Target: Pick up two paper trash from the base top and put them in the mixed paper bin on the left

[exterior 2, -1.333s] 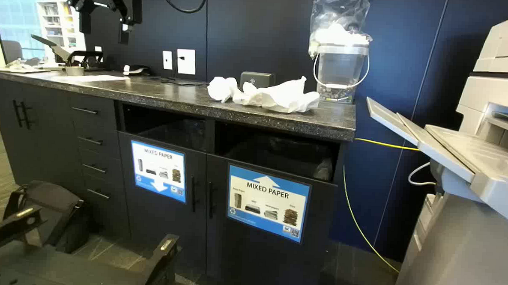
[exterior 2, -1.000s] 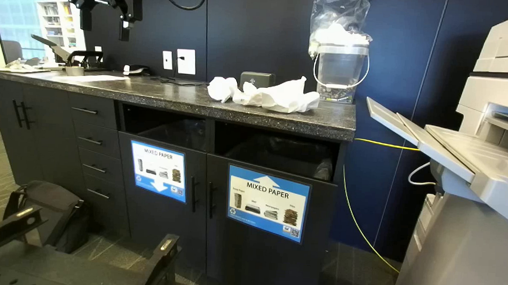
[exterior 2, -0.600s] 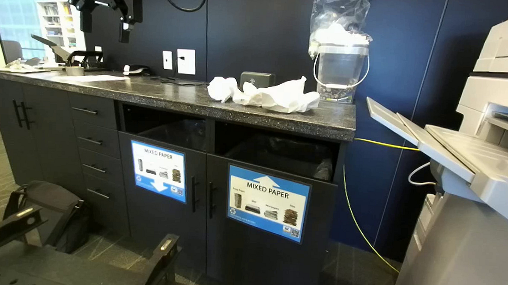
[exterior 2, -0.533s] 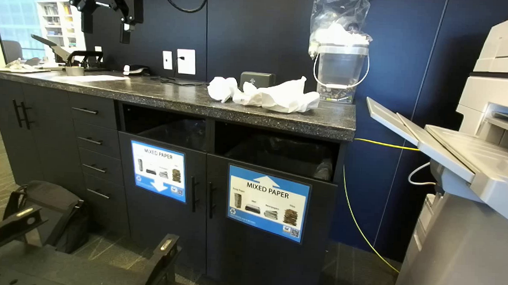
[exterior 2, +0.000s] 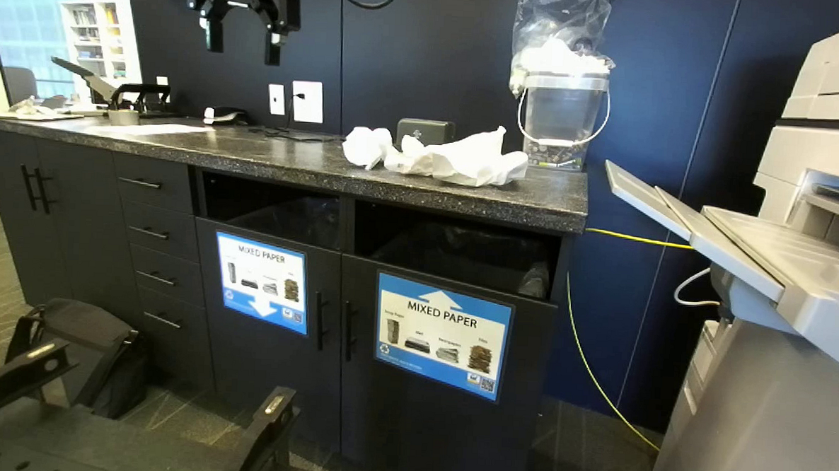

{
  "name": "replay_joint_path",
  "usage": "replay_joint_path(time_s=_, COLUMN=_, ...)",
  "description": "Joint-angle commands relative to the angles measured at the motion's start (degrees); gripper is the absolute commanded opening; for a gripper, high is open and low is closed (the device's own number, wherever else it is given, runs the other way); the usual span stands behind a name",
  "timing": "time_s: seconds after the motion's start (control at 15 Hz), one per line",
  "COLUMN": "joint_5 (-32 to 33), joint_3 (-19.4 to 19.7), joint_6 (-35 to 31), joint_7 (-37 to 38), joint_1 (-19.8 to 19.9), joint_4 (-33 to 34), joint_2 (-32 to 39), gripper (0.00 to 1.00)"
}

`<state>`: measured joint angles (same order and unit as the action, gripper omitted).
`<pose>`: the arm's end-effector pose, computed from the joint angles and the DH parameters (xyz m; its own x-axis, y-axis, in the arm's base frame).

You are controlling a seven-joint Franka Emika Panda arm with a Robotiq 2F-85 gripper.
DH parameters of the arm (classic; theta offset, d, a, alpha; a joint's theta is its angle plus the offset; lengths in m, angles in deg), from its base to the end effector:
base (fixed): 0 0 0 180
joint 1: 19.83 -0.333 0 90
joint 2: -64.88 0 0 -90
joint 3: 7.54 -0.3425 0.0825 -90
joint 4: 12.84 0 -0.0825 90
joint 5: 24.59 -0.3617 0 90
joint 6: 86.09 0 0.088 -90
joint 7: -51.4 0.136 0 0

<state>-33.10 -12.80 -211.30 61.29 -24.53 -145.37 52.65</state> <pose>0.4530 0.0899 0.4460 0.9946 -0.0840 0.0611 -0.0762 -0.9898 -0.1208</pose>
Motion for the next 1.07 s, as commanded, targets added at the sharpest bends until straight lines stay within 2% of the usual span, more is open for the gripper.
replay_joint_path(time_s=0.0, joint_5=2.25, joint_3=2.59, joint_6=0.71, joint_7=-1.41, joint_1=2.68, joint_4=3.65, joint_2=0.67, gripper=1.0)
replay_joint_path(time_s=0.33, joint_5=0.52, joint_3=6.43, joint_6=1.28, joint_7=-2.79, joint_1=5.35, joint_4=9.63, joint_2=3.36, gripper=1.0)
replay_joint_path(time_s=0.53, joint_5=0.88, joint_3=7.4, joint_6=0.98, joint_7=-0.17, joint_1=6.51, joint_4=15.54, joint_2=7.85, gripper=1.0)
replay_joint_path(time_s=1.0, joint_5=-3.21, joint_3=9.1, joint_6=5.1, joint_7=12.47, joint_1=8.07, joint_4=36.31, joint_2=27.52, gripper=1.0)
